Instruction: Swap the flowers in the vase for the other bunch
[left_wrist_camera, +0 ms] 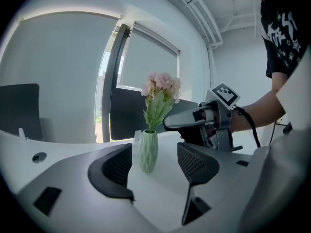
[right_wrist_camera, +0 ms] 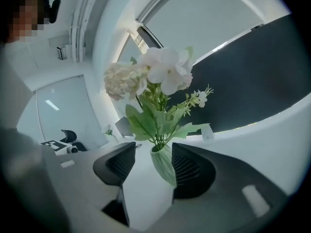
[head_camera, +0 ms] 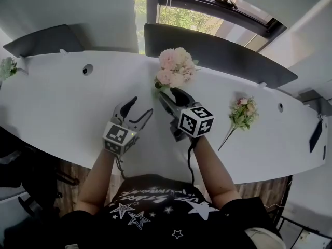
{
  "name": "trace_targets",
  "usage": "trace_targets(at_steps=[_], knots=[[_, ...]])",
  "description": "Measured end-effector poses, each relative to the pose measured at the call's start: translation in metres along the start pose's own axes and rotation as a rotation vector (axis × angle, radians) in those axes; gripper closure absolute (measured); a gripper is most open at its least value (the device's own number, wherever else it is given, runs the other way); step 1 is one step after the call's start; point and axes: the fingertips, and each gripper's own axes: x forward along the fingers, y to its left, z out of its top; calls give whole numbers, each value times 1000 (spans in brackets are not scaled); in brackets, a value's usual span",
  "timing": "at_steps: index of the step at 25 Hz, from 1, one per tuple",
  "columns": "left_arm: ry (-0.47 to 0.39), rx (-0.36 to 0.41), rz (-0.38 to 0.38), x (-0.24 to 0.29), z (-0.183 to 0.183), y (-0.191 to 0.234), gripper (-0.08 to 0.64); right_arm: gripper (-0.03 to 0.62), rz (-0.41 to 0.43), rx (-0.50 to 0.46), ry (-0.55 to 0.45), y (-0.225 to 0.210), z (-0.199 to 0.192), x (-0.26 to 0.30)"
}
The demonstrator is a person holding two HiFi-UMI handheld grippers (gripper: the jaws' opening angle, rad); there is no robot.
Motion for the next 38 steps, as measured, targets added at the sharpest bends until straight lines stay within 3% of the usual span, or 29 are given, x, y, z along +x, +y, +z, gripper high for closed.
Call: trace_targets(at_steps=[9, 20, 25, 31, 38], knots=[[19, 65, -43, 41, -17, 1, 264, 376, 59, -20, 2, -6, -1, 11], [-33, 107, -56, 80, -15, 14, 264, 376, 81, -101, 2, -12, 2, 30], [14, 151, -89, 96, -19, 10, 264, 376, 106, -82, -39, -12, 7, 33], [14, 172, -85, 108, -22, 14, 265, 392, 99, -123, -41, -12, 9, 36], [38, 146, -115, 114, -29, 8, 296, 436, 82, -142, -57, -14, 14, 34]])
